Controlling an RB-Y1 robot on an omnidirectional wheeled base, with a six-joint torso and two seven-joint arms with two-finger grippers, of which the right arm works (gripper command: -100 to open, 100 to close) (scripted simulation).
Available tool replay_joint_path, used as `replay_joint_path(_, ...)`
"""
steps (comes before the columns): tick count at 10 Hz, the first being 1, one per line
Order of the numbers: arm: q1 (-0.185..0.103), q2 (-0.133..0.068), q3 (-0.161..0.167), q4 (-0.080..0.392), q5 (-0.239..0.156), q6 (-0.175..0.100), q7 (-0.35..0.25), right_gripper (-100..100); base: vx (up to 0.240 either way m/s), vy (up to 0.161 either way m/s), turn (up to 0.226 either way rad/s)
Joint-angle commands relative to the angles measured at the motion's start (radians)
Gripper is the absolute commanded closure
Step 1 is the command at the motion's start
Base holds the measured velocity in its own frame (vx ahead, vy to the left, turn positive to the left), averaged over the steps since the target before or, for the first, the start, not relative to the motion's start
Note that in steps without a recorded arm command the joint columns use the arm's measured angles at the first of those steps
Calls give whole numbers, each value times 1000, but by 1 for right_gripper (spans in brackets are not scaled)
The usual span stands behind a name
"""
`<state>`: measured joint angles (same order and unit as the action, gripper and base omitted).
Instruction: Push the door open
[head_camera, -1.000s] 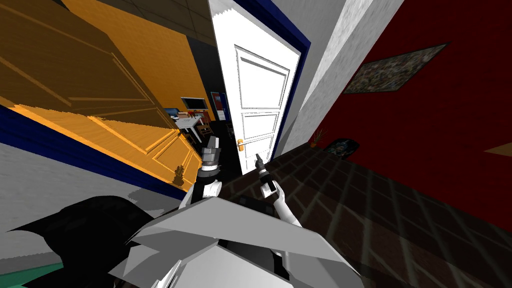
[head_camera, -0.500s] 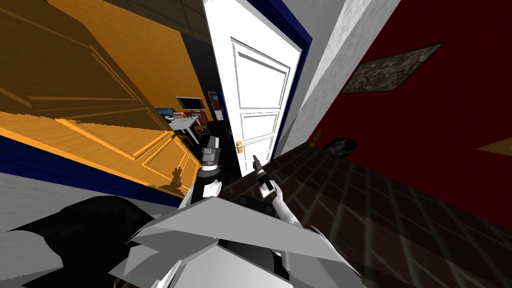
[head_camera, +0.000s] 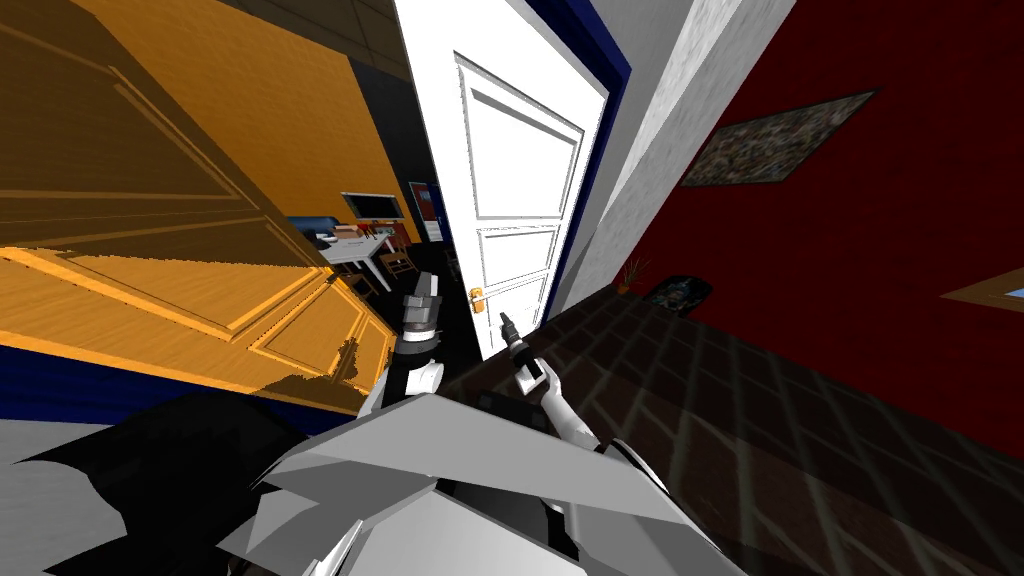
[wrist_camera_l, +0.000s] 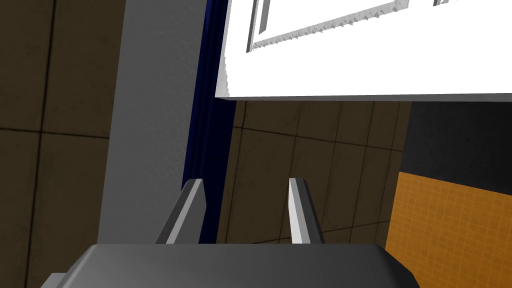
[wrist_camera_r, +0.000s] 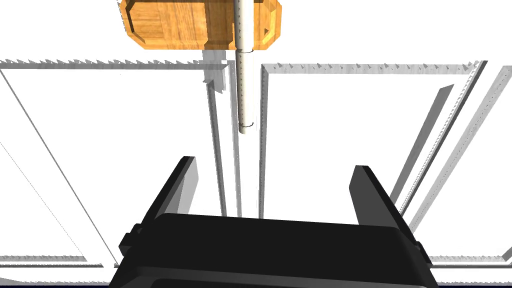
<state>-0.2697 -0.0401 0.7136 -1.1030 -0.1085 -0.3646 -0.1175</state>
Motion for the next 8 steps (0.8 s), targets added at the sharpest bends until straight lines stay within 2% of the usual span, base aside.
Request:
replay_joint_path(1, -19, 8, 12, 33, -1, -3, -5, -100, 88, 55, -41)
replay_joint_path(5, -64, 23, 53, 100, -2, 7, -20, -100, 137, 80, -48)
replay_joint_path(6, -58, 21, 47, 91, -2, 3, -18, -100, 75, 50, -11)
replay_joint_path(7, -60, 5, 42, 98, -1, 3, -17, -100, 103, 98, 44)
replay_joint_path(8, -61, -1, 37, 103, 0, 2, -15, -100, 175, 157, 42)
